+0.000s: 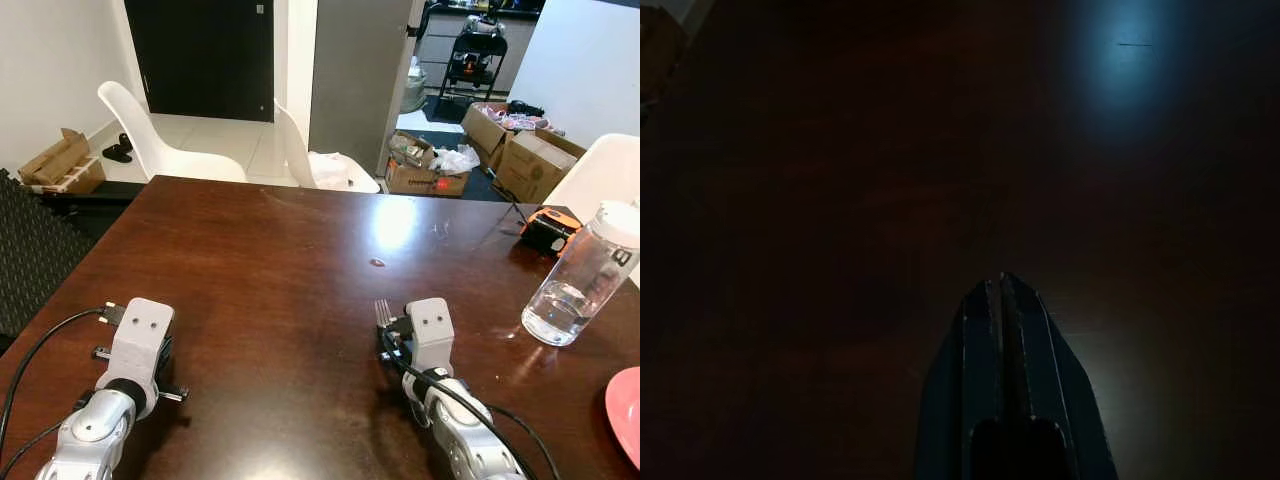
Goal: Setting the table
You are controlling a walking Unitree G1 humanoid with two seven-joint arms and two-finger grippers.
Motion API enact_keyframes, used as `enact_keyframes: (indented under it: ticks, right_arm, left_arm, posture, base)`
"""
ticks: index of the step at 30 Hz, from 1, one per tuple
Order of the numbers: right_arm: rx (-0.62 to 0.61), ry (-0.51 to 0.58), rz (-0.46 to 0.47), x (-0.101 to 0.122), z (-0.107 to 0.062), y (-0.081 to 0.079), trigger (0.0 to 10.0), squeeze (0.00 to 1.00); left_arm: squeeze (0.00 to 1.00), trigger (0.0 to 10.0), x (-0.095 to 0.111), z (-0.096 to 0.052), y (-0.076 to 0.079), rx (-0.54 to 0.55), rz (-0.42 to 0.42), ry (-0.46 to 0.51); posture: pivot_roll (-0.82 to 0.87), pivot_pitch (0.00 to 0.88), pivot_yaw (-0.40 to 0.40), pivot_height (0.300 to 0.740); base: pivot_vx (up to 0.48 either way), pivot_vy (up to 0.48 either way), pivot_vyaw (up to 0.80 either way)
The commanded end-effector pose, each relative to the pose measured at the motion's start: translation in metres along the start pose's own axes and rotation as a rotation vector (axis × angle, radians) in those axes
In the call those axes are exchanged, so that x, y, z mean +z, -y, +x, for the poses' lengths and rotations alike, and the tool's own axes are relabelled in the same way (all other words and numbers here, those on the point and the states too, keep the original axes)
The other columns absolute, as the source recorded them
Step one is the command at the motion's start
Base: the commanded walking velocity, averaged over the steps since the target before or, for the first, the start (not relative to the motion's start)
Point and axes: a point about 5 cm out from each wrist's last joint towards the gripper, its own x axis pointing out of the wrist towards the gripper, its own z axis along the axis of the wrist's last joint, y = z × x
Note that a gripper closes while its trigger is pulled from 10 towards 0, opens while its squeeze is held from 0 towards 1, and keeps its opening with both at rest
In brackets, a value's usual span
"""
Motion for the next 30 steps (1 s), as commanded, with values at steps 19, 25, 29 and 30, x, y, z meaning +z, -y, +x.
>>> enact_keyframes:
  ticks: [19,25,29,30]
  right_arm:
    - [0.044,0.203,0.125,0.046,-0.016,-0.025,10.0,0.00]
    - [0.071,-0.124,0.031,-0.020,-0.018,-0.026,10.0,0.00]
    - [0.062,-0.228,0.036,-0.044,-0.023,-0.025,10.0,0.00]
    - [0.062,-0.228,0.036,-0.044,-0.023,-0.025,10.0,0.00]
  left_arm:
    - [0.00,10.0,0.017,-0.002,0.017,-0.026,-0.135,0.096]
    - [0.00,10.0,0.009,-0.002,0.032,-0.067,-0.122,0.070]
    - [0.00,10.0,0.008,-0.001,0.033,-0.068,-0.122,0.063]
    - [0.00,10.0,0.008,-0.001,0.033,-0.068,-0.122,0.063]
  posture:
    - [0.09,0.124,0.021,0.740]
    - [0.08,0.114,0.025,0.740]
    - [0.08,0.109,0.025,0.740]
    - [0.08,0.109,0.025,0.740]
  base:
    - [0.000,0.000,0.00]
    - [0.000,0.000,0.00]
    - [0.000,0.000,0.00]
    - [0.000,0.000,0.00]
